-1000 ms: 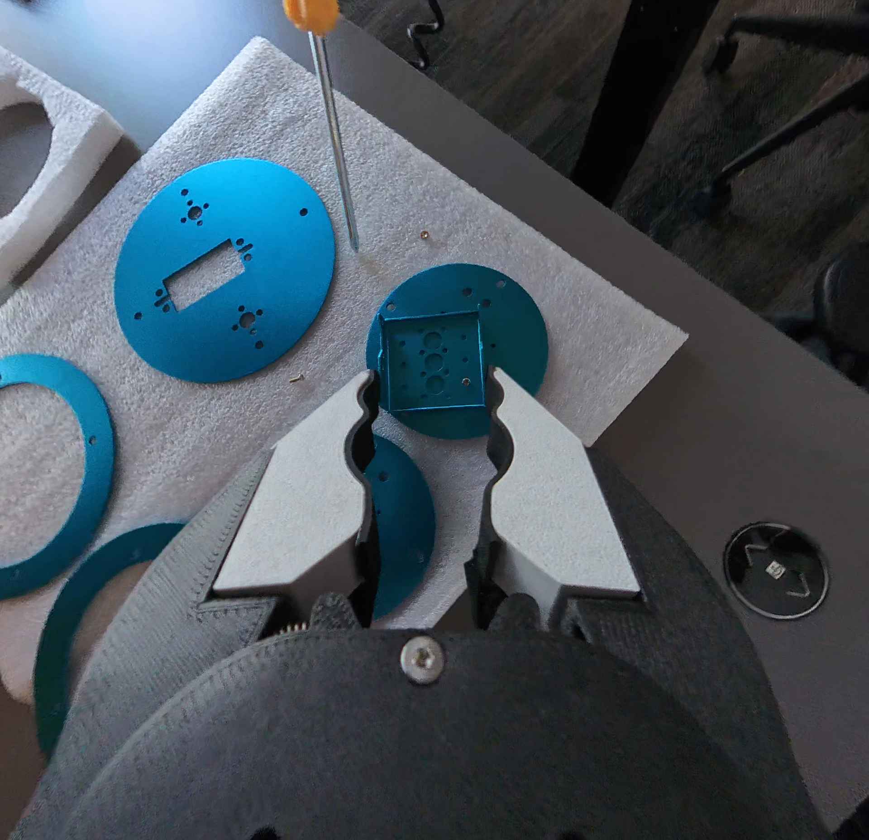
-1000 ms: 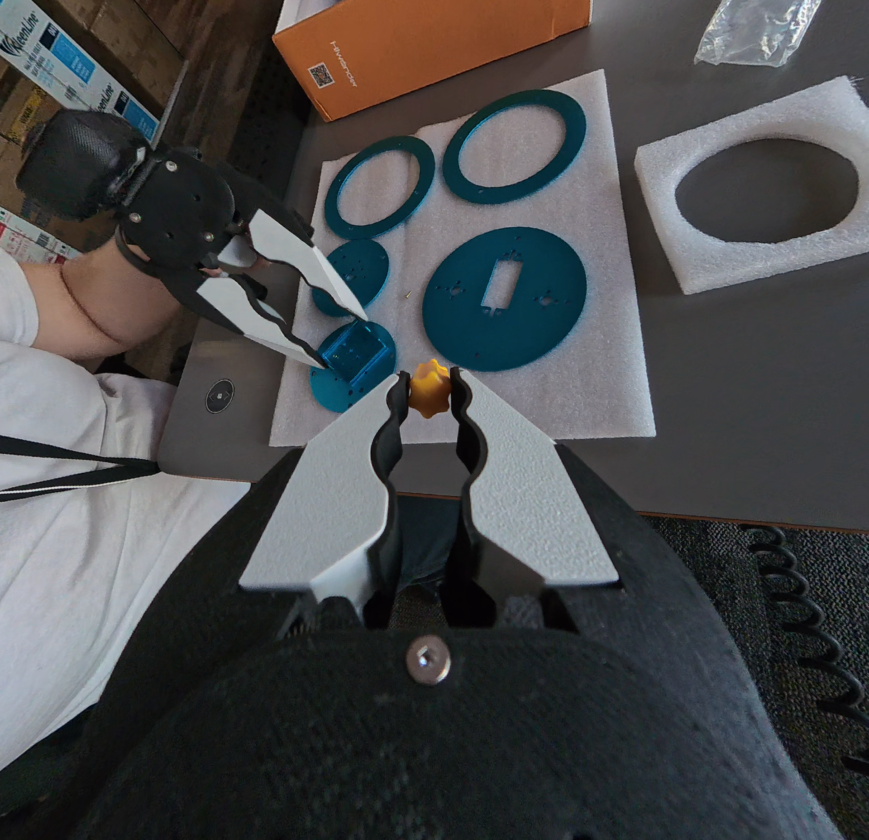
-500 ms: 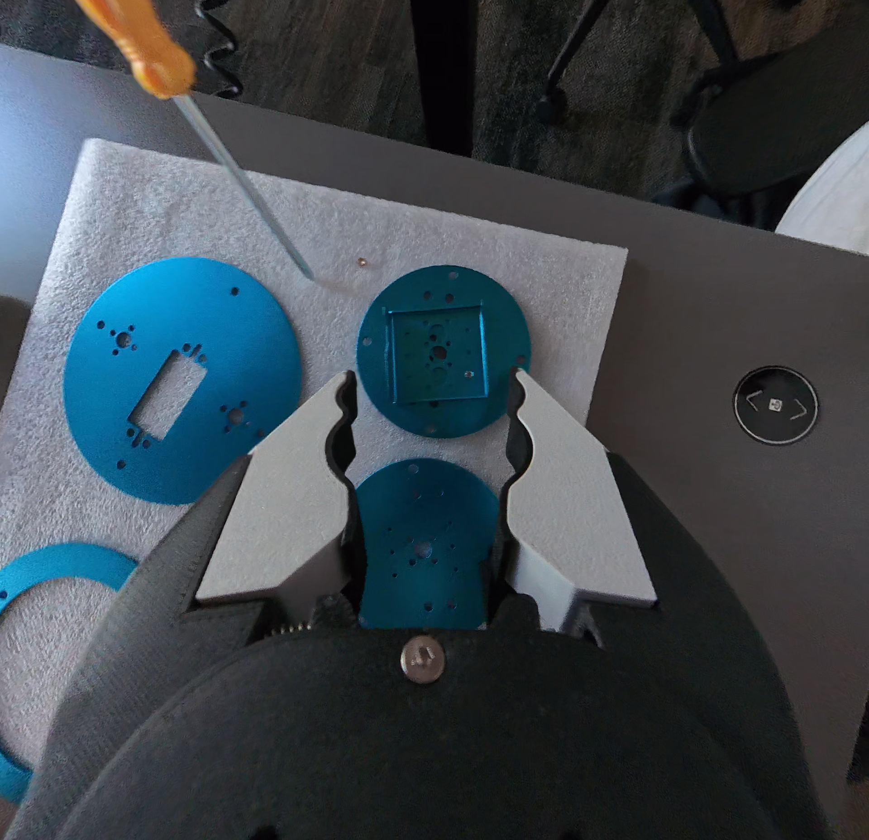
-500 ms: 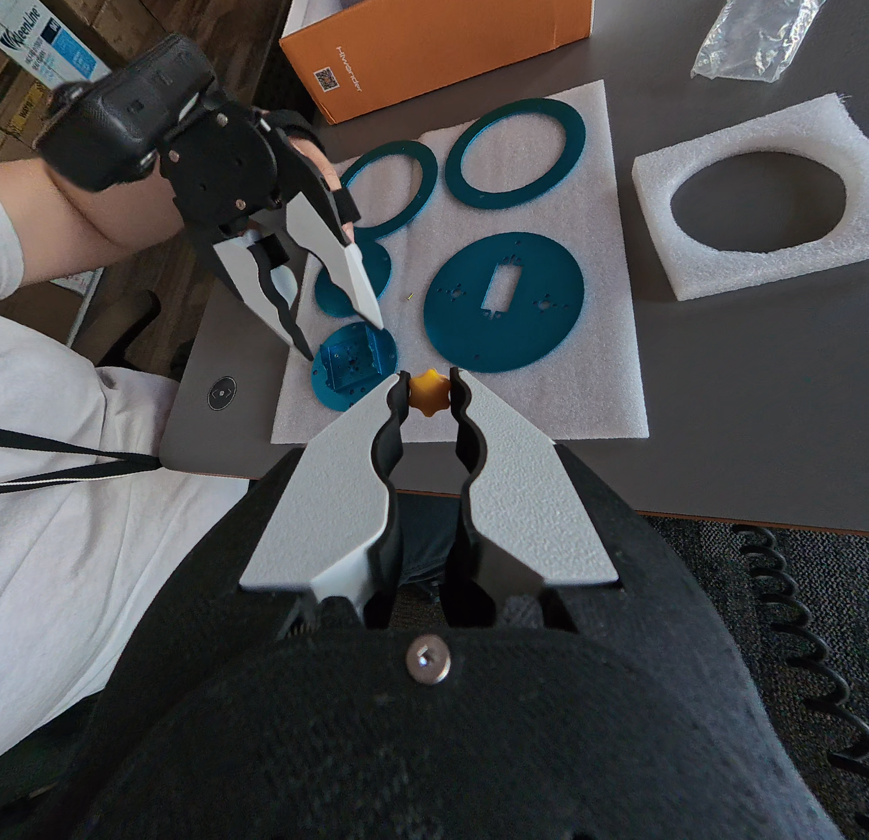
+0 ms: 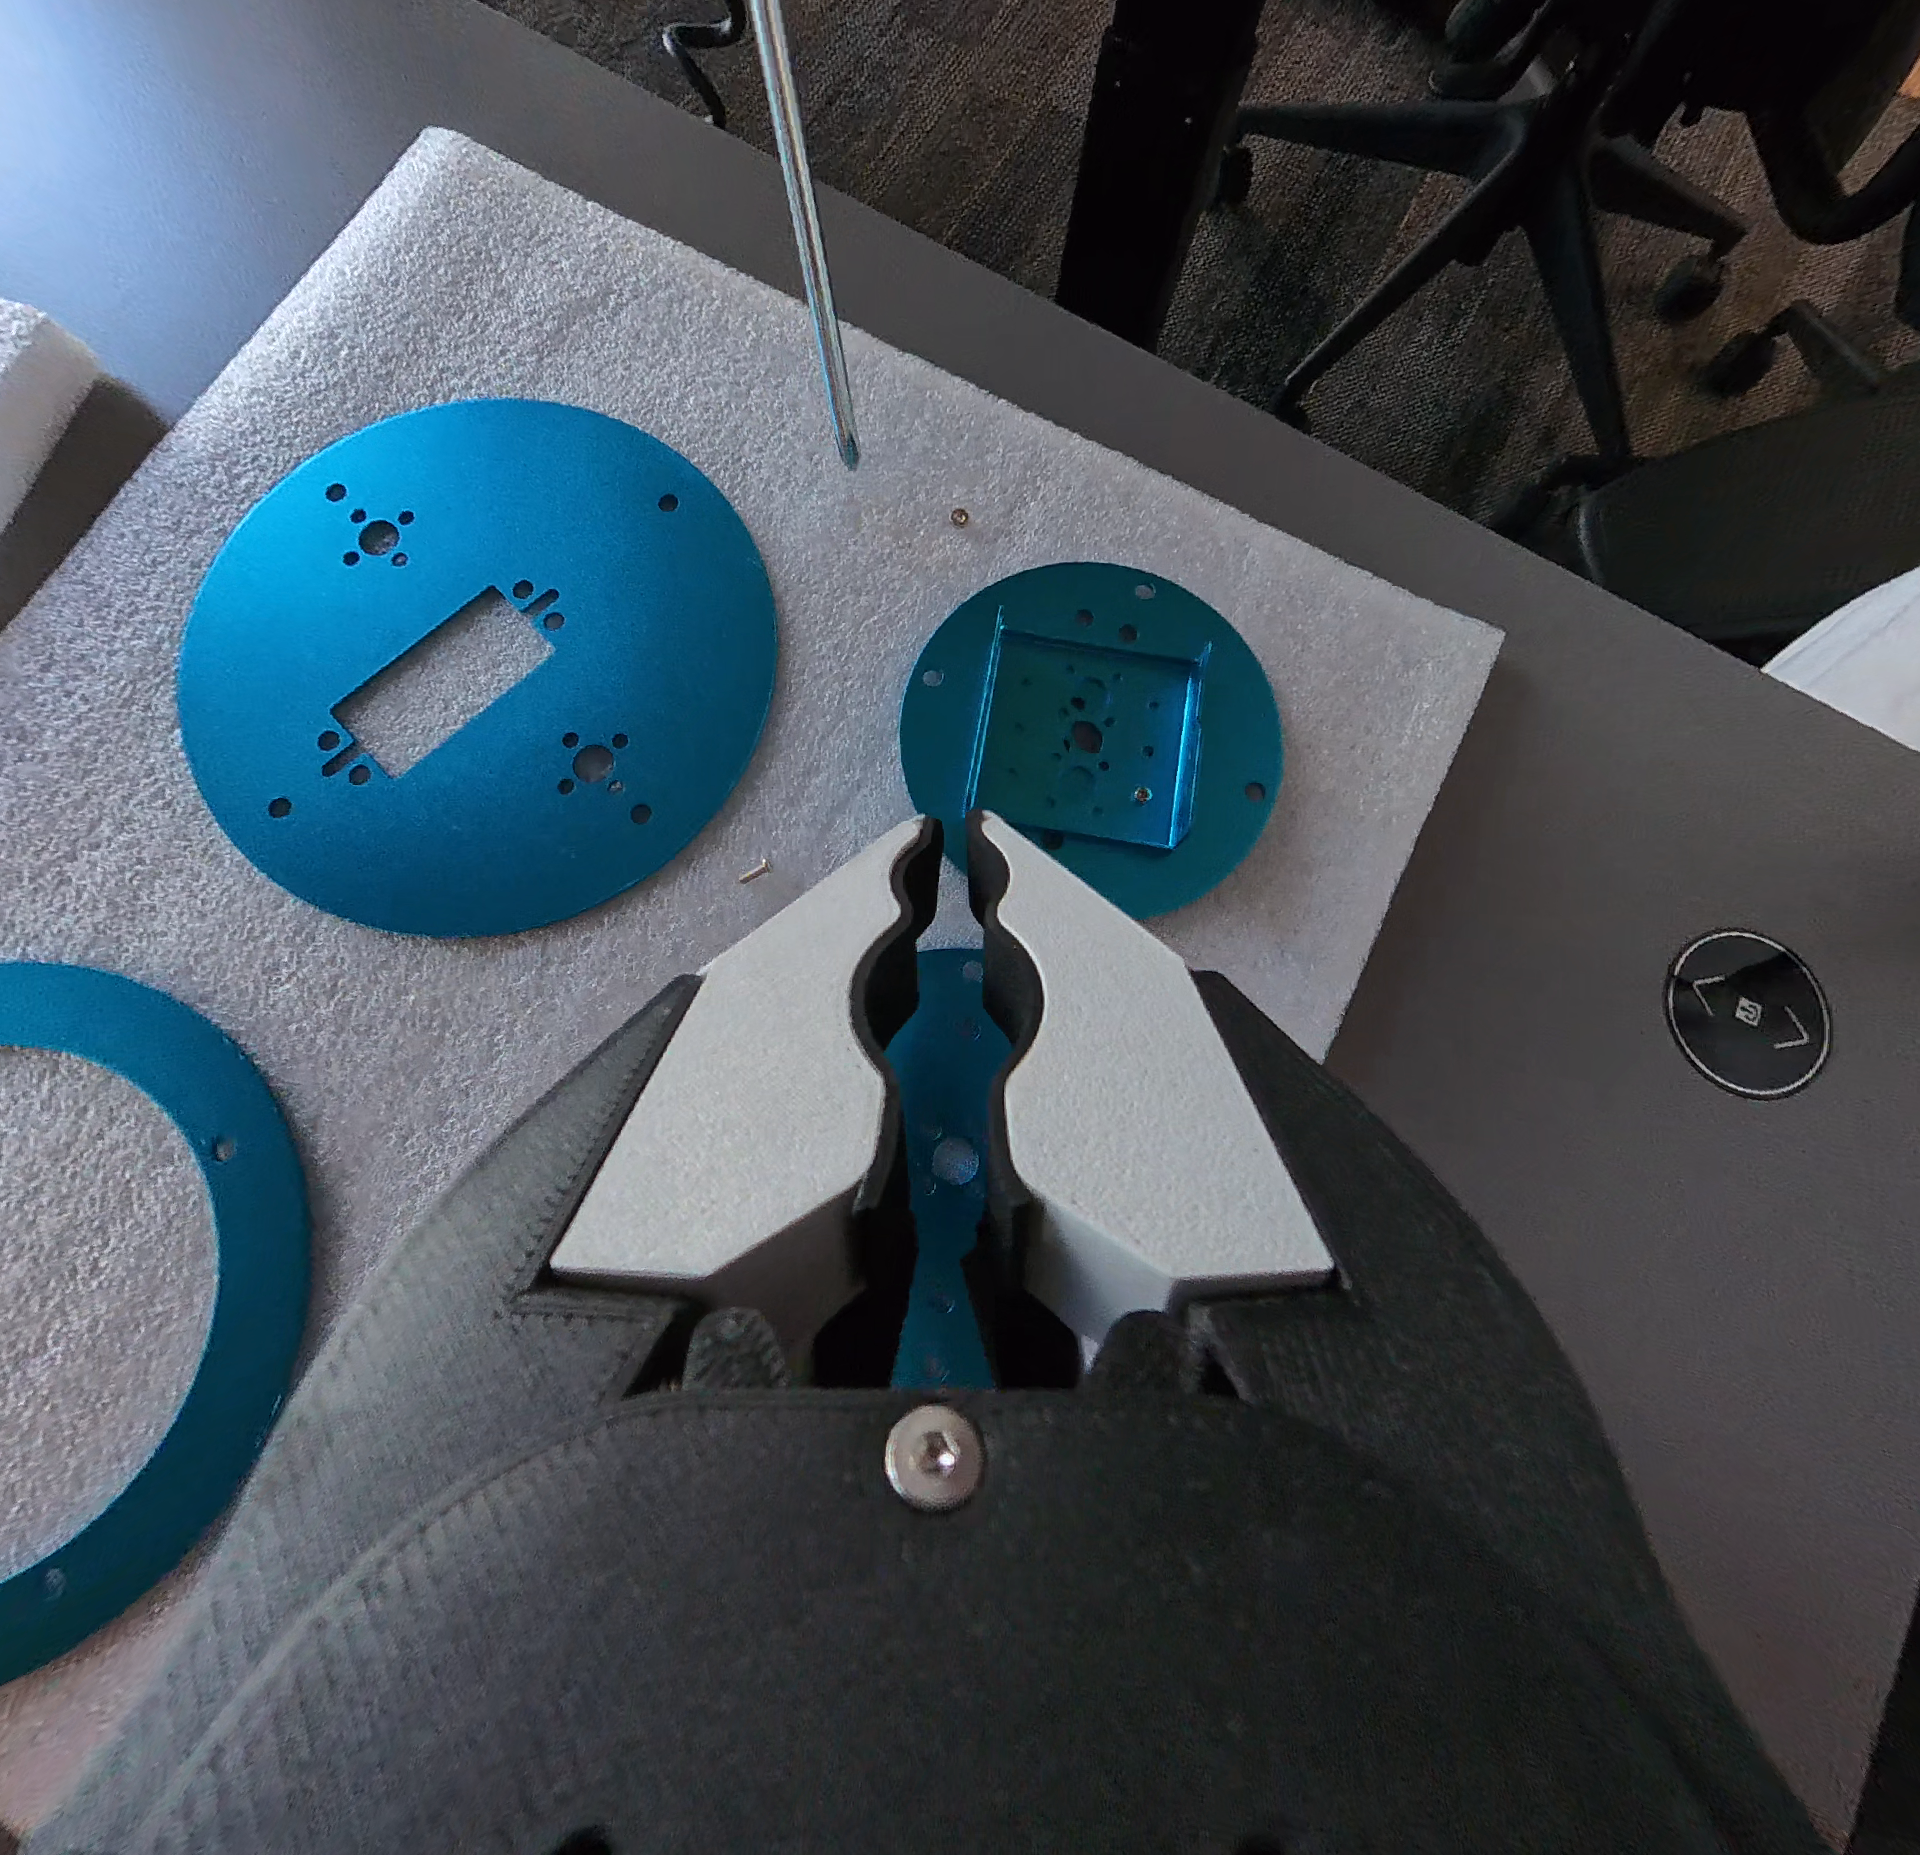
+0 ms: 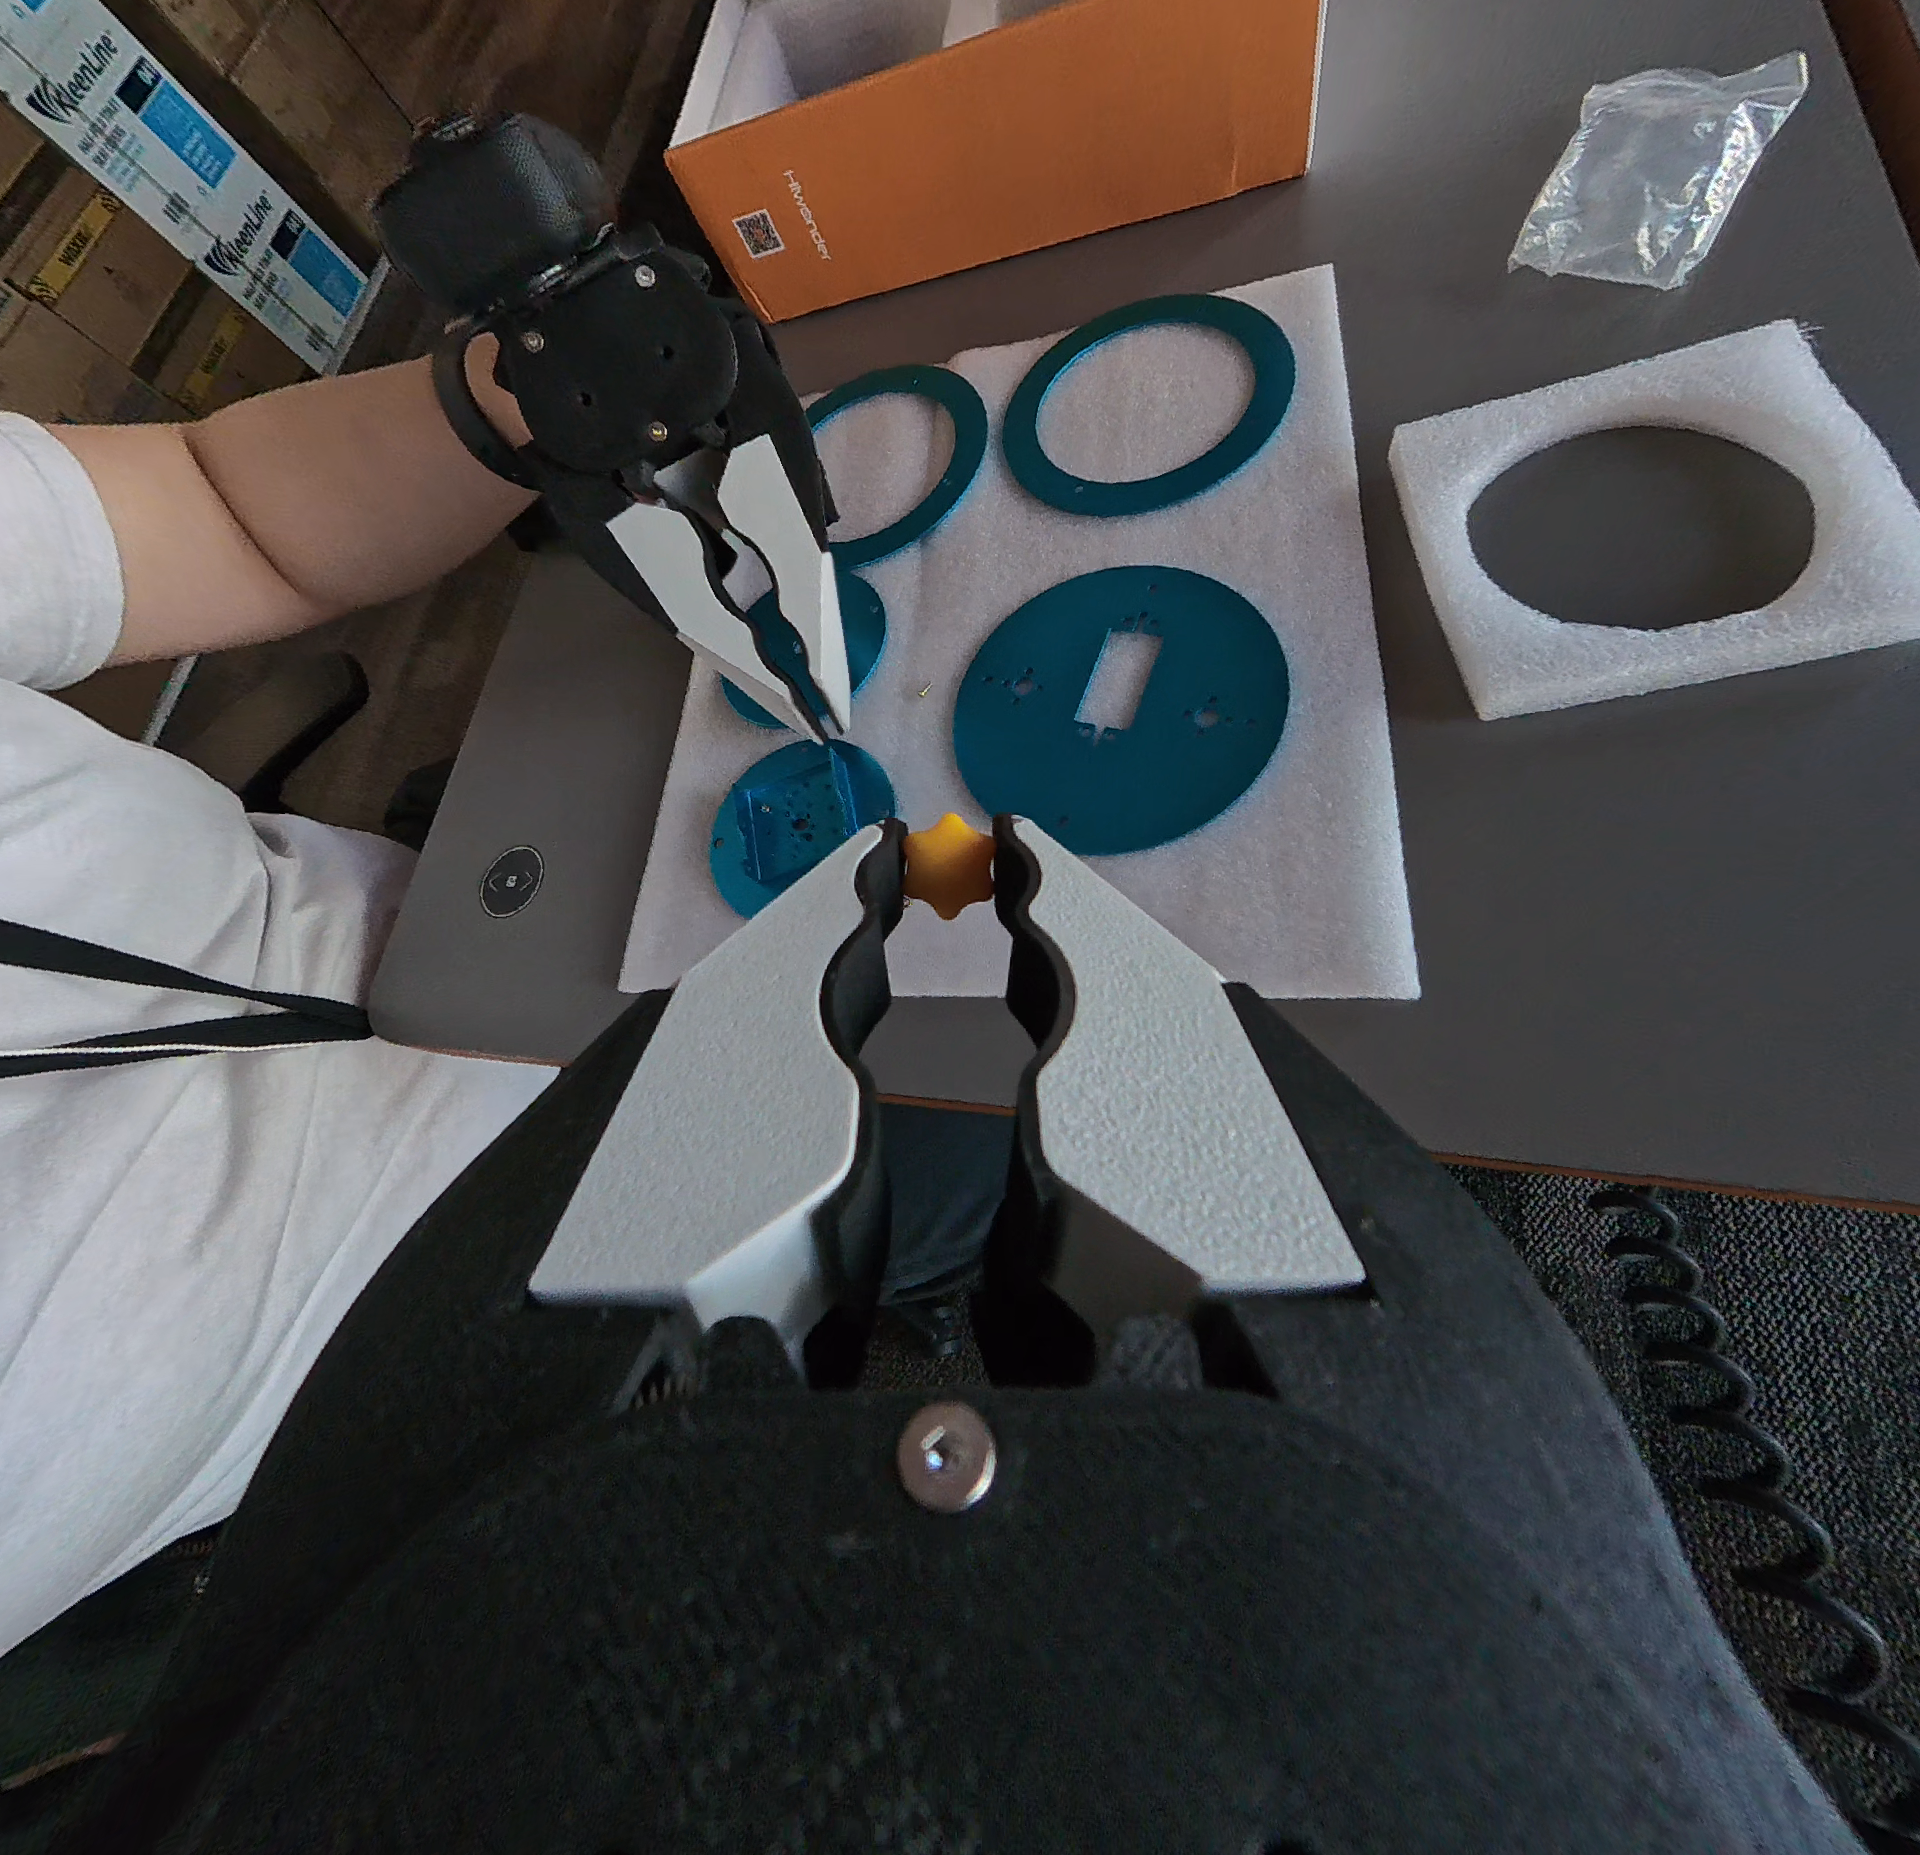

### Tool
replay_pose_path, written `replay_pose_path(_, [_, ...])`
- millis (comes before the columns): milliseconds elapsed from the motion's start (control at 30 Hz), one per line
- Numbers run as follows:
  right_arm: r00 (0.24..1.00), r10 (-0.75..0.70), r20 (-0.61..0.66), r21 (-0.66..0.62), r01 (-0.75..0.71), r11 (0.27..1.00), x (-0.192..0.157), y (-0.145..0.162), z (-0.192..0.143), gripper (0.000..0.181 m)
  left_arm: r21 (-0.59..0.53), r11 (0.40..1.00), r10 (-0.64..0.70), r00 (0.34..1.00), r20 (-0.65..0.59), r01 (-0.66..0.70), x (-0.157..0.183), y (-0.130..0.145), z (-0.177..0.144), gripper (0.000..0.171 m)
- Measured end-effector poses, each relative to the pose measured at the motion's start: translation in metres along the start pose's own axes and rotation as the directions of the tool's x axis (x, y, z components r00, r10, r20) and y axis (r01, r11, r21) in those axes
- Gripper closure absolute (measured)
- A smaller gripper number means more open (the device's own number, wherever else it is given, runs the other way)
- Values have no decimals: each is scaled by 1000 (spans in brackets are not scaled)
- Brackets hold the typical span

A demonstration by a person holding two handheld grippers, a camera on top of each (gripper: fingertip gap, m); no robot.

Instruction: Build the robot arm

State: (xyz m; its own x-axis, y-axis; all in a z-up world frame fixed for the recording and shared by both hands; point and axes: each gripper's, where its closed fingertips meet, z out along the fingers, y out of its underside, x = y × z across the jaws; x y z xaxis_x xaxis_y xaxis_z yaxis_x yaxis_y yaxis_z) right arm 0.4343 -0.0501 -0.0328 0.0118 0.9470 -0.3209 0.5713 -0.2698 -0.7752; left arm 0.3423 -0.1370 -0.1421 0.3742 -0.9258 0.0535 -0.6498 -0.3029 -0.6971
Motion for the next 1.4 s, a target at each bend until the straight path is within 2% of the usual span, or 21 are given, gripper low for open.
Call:
replay_pose_path(133, [1000,6,-1,-47,-6,999,2,11,10,165,-31,999,28,1000,11,-27,-1,3,4,168])
replay_pose_path(400, [999,-31,-20,-59,29,998,-2,8,11,165,-28,999,45,999,6,-45,0,0,10,167])
replay_pose_path(600, [998,-57,-26,-58,55,997,-6,4,15,165,7,999,44,998,37,-45,-8,-6,0,156])
replay_pose_path(700, [997,-69,-29,-54,67,996,-7,1,18,165,130,991,5,998,57,-13,-20,-32,-14,153])
replay_pose_path(767, [996,-81,-32,-54,79,995,-7,-3,20,166,217,976,-34,999,23,29,-24,-56,-16,142])
replay_pose_path(900, [994,-100,-40,-39,99,994,-10,-8,25,166,259,965,-38,998,-46,49,-25,-87,4,138])
replay_pose_path(1100, [994,-110,-27,14,111,994,-14,-12,28,165,307,951,-20,999,-45,33,-22,-105,29,145])
replay_pose_path(1167, [993,-117,-8,31,117,993,-16,-14,29,166,318,948,-22,999,-31,31,-23,-108,33,156])
replay_pose_path(1233, [993,-121,-6,65,122,990,-15,-16,30,166,326,945,-16,1000,-2,15,-25,-110,34,156])
replay_pose_path(1267, [991,-133,12,102,131,986,-17,-19,29,164,338,941,-18,1000,5,15,-26,-111,33,156])
replay_pose_path(1333, [981,-187,53,254,168,953,-26,-32,20,154,354,935,-19,1000,14,13,-26,-109,32,156])
replay_pose_path(1400, [965,-256,60,343,220,913,-34,-36,9,136,367,930,-18,1000,8,14,-25,-108,31,156])
